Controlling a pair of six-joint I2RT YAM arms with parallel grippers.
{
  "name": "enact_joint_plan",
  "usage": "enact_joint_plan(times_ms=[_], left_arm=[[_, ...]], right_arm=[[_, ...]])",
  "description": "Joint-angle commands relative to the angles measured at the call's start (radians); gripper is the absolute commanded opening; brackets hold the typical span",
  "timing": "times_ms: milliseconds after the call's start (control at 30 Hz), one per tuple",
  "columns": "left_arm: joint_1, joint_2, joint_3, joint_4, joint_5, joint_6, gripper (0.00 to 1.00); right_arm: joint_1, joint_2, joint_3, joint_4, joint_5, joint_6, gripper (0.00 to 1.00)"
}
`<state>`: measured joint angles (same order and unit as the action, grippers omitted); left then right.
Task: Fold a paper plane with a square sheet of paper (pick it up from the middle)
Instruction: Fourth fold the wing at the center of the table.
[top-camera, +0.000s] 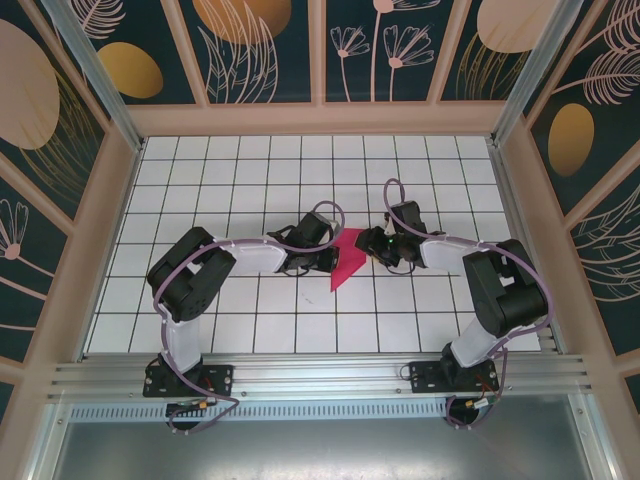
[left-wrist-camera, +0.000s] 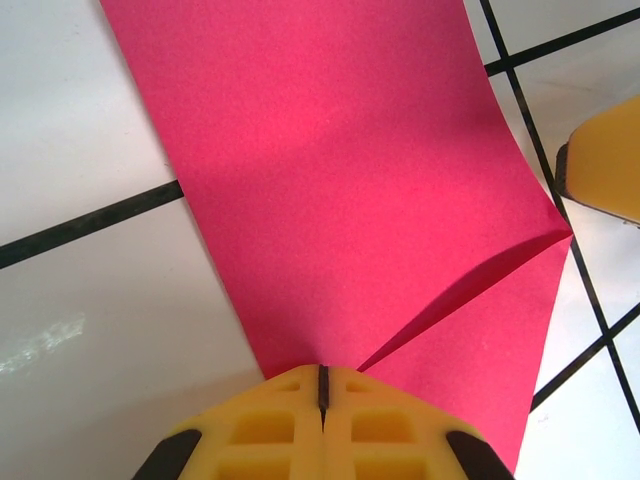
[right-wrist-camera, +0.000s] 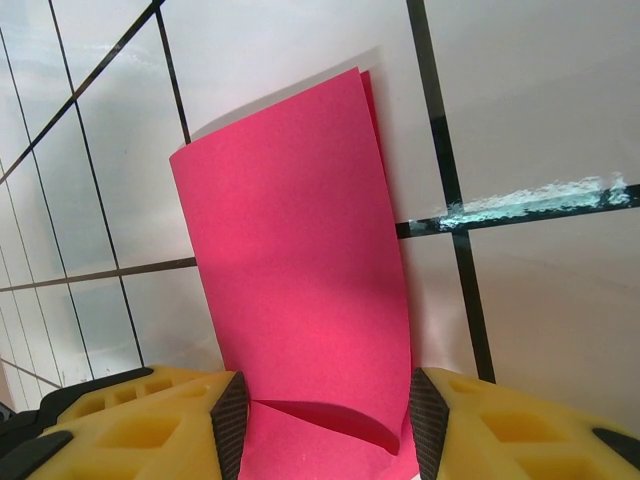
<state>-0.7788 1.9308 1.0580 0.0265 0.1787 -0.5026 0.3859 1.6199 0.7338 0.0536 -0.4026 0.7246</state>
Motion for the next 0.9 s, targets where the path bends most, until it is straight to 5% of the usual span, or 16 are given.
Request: enact_joint_plan(times_ms=[0, 867], left_arm=[[0.003, 0.043, -0.019, -0.005, 0.006, 0.003, 0.00], [0.004, 0.036, -0.027, -0.007, 0.017, 0.001, 0.00]], right_arm=[[-0.005, -0.011, -0.019, 0.014, -0.014, 0.026, 0.49], [-0.002, -0.029, -0.056, 0.035, 0.003, 0.063, 0.50]])
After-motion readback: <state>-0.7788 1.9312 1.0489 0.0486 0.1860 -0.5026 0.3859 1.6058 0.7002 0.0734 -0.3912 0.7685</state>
